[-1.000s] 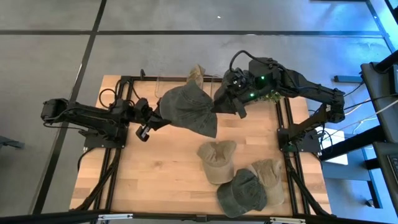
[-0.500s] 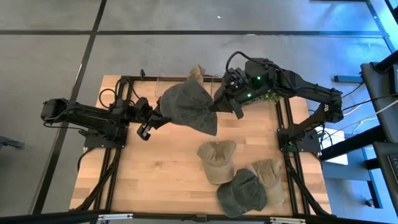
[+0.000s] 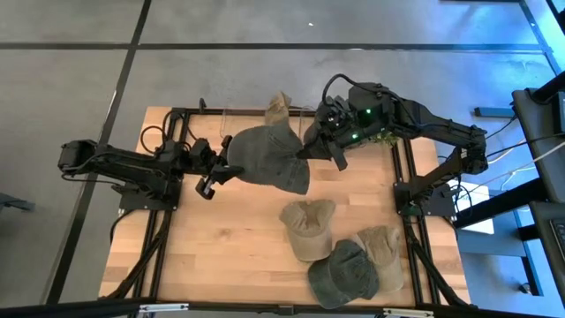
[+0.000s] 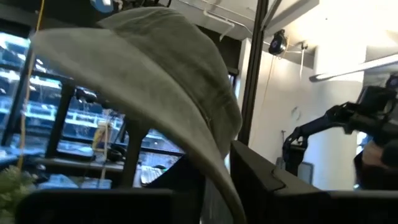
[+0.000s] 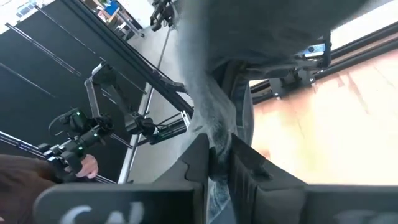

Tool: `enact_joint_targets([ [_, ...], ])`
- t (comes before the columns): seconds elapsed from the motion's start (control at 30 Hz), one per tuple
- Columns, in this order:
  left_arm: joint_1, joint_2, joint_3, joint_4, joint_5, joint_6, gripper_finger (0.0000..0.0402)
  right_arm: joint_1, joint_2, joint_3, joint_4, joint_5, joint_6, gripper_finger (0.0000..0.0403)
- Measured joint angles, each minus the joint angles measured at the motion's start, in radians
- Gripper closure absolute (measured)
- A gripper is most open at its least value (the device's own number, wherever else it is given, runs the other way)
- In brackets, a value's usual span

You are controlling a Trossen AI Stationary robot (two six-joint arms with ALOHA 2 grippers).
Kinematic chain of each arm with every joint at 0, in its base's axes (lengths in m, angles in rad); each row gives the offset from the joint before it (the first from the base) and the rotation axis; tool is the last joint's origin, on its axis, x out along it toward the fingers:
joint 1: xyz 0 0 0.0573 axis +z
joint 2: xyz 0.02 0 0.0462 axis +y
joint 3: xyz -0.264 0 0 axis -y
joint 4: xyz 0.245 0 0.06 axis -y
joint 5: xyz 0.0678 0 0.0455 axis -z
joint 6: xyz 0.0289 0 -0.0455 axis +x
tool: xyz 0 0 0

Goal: Pick & Place hat
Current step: Put the black cap into the right transparent bin

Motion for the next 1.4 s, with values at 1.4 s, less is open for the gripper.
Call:
enact_joint_targets([
  [1.4, 0.119, -0.103, -0.036, -0.117, 0.342, -0.218, 0.0249, -0.406, 0.081, 0.377, -0.555, 0.156, -0.259, 0.0366],
])
